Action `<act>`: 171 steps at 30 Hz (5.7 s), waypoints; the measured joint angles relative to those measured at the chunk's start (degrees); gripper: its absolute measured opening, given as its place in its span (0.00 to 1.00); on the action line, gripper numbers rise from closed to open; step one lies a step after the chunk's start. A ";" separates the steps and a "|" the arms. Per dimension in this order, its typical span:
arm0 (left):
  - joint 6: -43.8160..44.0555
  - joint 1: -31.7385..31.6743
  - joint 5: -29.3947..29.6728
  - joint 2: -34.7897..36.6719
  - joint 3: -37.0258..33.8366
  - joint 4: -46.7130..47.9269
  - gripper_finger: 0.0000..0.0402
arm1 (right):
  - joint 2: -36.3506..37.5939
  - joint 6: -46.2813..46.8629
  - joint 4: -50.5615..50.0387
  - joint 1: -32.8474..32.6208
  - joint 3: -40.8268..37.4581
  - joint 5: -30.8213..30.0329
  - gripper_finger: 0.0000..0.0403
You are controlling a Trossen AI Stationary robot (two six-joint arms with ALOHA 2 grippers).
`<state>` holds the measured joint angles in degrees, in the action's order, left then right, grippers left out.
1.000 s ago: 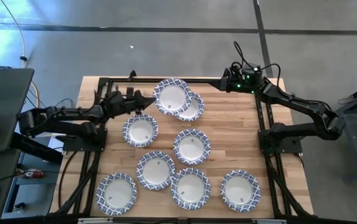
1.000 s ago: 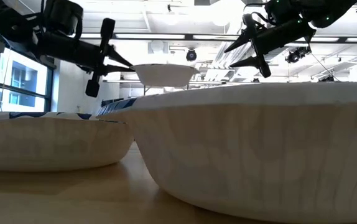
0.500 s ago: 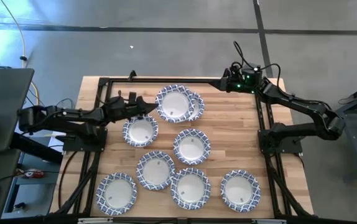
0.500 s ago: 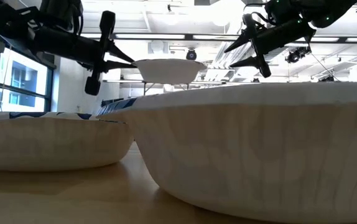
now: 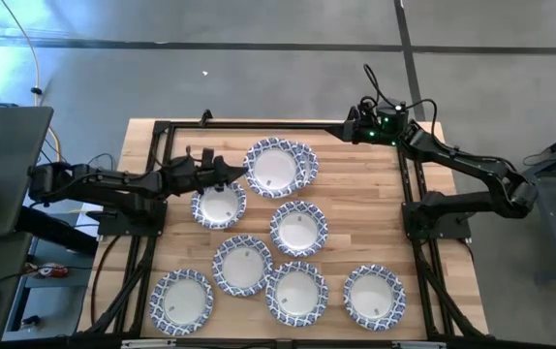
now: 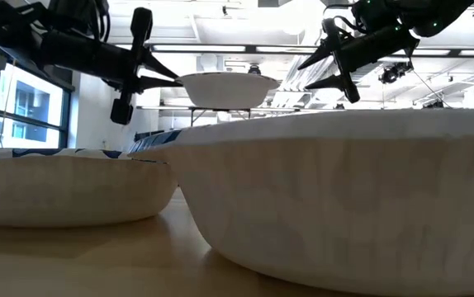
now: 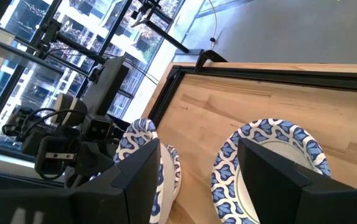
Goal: Nest bowls inside each other
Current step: Stack the white patterned bowl on top of the other white patterned bowls
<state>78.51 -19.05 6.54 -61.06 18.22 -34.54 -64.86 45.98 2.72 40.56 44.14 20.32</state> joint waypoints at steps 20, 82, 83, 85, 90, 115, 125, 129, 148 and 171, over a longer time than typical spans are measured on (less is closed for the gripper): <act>2.20 10.16 6.13 0.00 0.00 0.50 0.05 | -0.02 0.00 0.02 0.00 0.00 0.00 0.52; 4.43 17.82 -0.01 -26.91 13.94 2.72 0.05 | -0.02 -1.48 -1.29 -1.73 -0.02 0.28 0.52; 4.43 17.72 -0.01 -26.91 13.94 3.00 0.05 | -0.02 -1.49 -1.31 -1.73 -0.02 0.28 0.52; 4.44 17.53 -0.01 -26.91 13.94 3.59 0.05 | -0.02 -1.49 -1.29 -1.71 -0.02 0.28 0.52; 4.43 17.51 0.03 -26.91 13.94 3.65 0.05 | -0.02 -1.68 -1.29 -1.70 -0.02 0.28 0.52; 8.34 17.51 -1.81 -26.91 13.92 7.33 0.45 | -0.02 -1.49 -1.27 -1.70 -0.02 0.28 0.52; 7.44 17.38 -2.73 -26.91 13.92 7.32 0.41 | -0.02 -1.68 -1.27 -1.91 -0.02 0.26 0.52; 6.81 17.18 -3.29 -26.88 13.92 7.34 0.39 | -0.02 -2.09 -1.27 -2.59 -0.02 0.25 0.52; 4.84 17.18 -2.86 -26.18 13.88 7.80 0.11 | -0.02 -2.54 -1.40 -3.10 -0.02 0.25 0.52; 4.22 15.33 -3.33 -26.26 14.26 4.87 0.04 | -0.02 -2.86 -1.42 -3.10 -0.02 -0.42 0.52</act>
<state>82.73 -3.72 3.20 -87.32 32.47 -29.68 -64.88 43.11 1.30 37.45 44.12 19.90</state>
